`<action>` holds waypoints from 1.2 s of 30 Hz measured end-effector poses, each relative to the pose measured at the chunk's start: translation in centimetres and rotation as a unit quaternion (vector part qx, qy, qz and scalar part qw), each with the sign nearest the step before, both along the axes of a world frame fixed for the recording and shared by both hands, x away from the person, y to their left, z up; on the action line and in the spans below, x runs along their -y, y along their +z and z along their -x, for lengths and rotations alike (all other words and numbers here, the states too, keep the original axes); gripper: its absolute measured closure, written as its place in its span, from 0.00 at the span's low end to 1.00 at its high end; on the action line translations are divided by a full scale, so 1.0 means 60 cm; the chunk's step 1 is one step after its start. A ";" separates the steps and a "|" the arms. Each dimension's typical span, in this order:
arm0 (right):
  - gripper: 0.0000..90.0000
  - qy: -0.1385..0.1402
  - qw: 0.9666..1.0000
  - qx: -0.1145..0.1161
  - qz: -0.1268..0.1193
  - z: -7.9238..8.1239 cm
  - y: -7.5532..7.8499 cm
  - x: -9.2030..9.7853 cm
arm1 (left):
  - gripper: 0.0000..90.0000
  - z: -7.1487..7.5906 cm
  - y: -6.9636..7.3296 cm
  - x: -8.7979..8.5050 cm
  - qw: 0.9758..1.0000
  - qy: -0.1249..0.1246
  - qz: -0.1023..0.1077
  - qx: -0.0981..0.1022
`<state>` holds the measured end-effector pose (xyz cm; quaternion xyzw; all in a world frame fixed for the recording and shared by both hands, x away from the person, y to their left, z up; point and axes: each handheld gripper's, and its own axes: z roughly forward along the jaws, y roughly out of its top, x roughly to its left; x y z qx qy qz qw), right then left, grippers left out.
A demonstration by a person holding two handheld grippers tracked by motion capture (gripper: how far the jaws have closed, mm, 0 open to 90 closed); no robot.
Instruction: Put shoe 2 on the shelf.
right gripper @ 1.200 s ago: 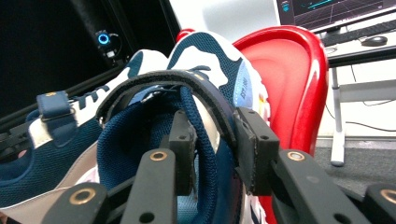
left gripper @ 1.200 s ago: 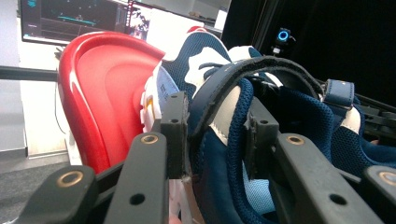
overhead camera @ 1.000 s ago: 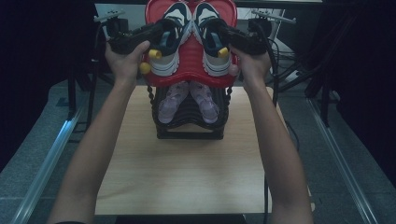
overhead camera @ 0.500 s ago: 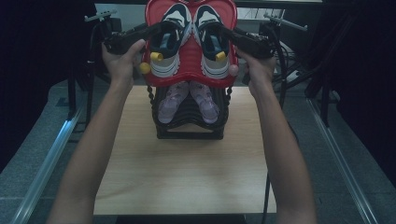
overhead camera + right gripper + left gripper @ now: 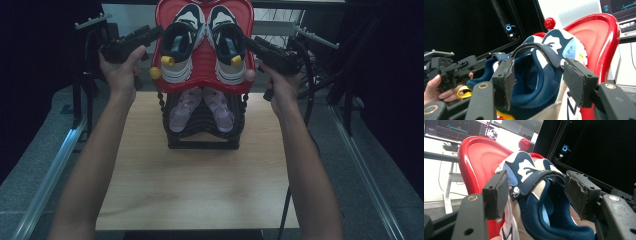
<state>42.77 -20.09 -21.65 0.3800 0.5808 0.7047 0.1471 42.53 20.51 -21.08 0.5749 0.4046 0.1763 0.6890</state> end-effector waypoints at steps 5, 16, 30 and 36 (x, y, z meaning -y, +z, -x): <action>0.49 -0.005 1.000 0.010 0.000 0.020 -0.007 0.015 | 0.40 0.022 -0.005 -0.015 1.000 0.001 0.003 0.003; 0.49 -0.017 1.000 0.005 0.005 0.046 -0.050 0.053 | 0.40 0.073 -0.047 -0.049 1.000 -0.010 0.006 0.010; 0.48 -0.005 1.000 -0.010 -0.009 0.067 -0.128 0.083 | 0.42 0.103 -0.138 -0.075 0.999 -0.025 0.010 -0.018; 0.48 -0.002 1.000 -0.016 -0.013 0.079 -0.167 0.093 | 0.42 0.125 -0.175 -0.080 0.999 -0.034 0.006 -0.023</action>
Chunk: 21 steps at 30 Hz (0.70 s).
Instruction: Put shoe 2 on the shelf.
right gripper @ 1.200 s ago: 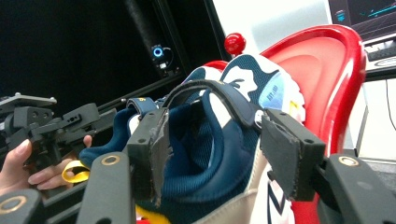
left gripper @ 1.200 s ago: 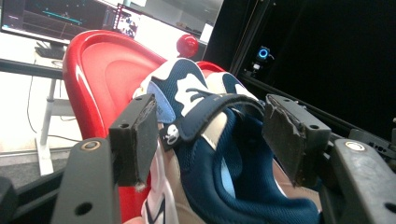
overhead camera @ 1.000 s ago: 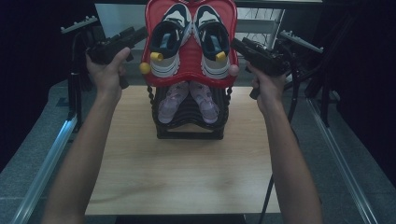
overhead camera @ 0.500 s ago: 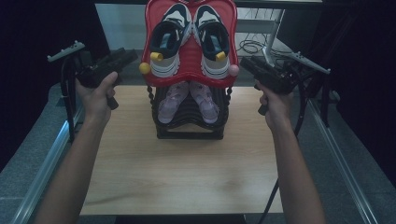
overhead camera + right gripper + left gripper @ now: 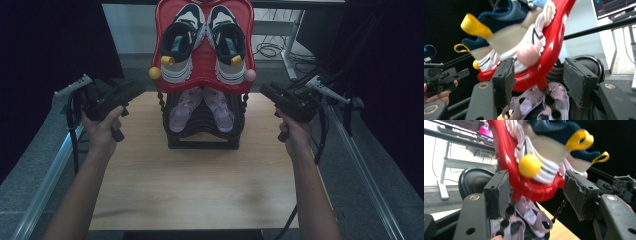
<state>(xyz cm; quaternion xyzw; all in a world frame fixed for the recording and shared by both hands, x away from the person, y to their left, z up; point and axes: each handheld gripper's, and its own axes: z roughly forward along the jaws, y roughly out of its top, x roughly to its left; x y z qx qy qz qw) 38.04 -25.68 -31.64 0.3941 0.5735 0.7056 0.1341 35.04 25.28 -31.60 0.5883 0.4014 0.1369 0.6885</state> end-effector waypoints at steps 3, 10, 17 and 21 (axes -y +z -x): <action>0.48 0.004 1.000 -0.004 0.003 0.008 -0.022 0.002 | 0.42 0.006 -0.021 -0.001 1.000 -0.005 -0.004 -0.008; 0.48 0.009 0.999 -0.030 0.025 0.027 -0.086 -0.003 | 0.42 0.018 -0.082 -0.004 0.999 -0.002 -0.029 -0.031; 0.47 0.016 0.998 -0.050 0.027 0.043 -0.149 -0.008 | 0.42 0.028 -0.157 -0.014 0.998 -0.001 -0.015 -0.066; 0.47 0.018 0.997 -0.063 0.039 0.056 -0.186 -0.011 | 0.42 0.036 -0.199 -0.022 0.996 0.006 -0.015 -0.085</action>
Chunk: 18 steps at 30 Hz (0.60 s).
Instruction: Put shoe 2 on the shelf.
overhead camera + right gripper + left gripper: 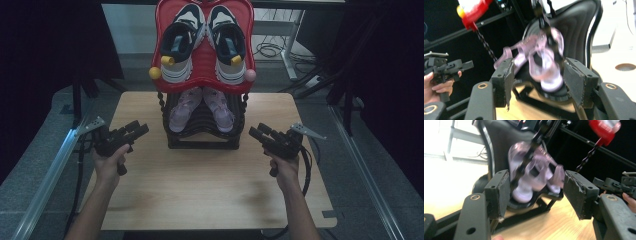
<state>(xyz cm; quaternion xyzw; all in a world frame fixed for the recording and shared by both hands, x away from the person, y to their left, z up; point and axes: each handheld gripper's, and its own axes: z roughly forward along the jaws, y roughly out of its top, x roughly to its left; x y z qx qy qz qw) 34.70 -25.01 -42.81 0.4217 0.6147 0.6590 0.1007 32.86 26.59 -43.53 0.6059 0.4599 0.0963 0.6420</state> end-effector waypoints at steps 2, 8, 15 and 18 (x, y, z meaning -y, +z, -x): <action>0.47 -0.002 1.000 -0.005 0.013 0.006 -0.017 0.000 | 0.43 0.004 -0.016 -0.003 1.000 0.000 0.003 -0.008; 0.47 0.002 0.999 -0.035 0.035 0.015 -0.065 0.004 | 0.42 0.024 -0.059 -0.008 1.000 0.001 -0.007 -0.026; 0.47 0.000 0.997 -0.057 0.052 0.020 -0.105 0.006 | 0.42 0.040 -0.105 -0.008 0.998 0.001 -0.035 -0.054; 0.47 0.003 0.996 -0.063 0.059 0.021 -0.114 0.001 | 0.42 0.043 -0.116 -0.012 0.997 0.000 -0.038 -0.062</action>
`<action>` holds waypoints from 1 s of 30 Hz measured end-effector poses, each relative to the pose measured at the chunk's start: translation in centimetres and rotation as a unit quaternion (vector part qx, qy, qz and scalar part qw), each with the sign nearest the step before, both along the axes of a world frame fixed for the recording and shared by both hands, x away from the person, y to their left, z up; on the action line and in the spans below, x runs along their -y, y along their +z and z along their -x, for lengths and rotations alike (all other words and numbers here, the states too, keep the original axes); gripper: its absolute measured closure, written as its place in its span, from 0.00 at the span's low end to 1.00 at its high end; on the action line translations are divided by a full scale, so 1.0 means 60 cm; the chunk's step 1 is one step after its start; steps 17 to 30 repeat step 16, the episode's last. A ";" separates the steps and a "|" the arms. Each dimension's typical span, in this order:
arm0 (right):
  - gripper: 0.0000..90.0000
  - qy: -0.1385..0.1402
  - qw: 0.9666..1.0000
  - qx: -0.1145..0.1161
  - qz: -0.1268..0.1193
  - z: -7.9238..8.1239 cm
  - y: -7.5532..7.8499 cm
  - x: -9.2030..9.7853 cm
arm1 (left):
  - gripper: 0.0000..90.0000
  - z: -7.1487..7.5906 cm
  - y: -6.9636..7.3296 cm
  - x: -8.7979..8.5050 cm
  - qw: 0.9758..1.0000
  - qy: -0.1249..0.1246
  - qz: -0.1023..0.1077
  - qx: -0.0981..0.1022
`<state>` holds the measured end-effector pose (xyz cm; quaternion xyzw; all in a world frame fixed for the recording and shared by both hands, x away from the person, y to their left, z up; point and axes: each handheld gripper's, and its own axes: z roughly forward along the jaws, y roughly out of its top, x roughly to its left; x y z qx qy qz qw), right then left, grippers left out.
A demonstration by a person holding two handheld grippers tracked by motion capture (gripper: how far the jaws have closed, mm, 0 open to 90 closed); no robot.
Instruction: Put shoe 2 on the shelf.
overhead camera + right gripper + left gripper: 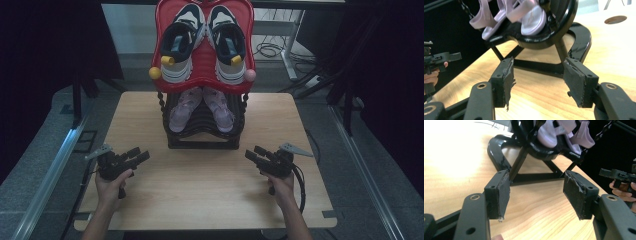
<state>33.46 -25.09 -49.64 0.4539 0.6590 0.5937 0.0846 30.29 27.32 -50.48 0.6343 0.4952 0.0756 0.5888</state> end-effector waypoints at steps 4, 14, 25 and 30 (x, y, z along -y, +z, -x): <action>0.47 -0.001 1.000 0.003 -0.003 0.000 -0.004 -0.003 | 0.42 0.004 0.003 -0.005 1.000 0.003 0.002 0.002; 0.47 -0.002 1.000 0.010 -0.011 0.003 0.000 -0.001 | 0.42 0.015 -0.002 -0.012 1.000 0.005 0.011 -0.004; 0.47 -0.004 1.000 0.011 -0.013 0.004 0.000 0.004 | 0.42 0.015 -0.003 -0.014 1.000 0.007 0.011 -0.006; 0.47 -0.004 1.000 0.011 -0.013 0.004 0.000 0.004 | 0.42 0.015 -0.003 -0.014 1.000 0.007 0.011 -0.006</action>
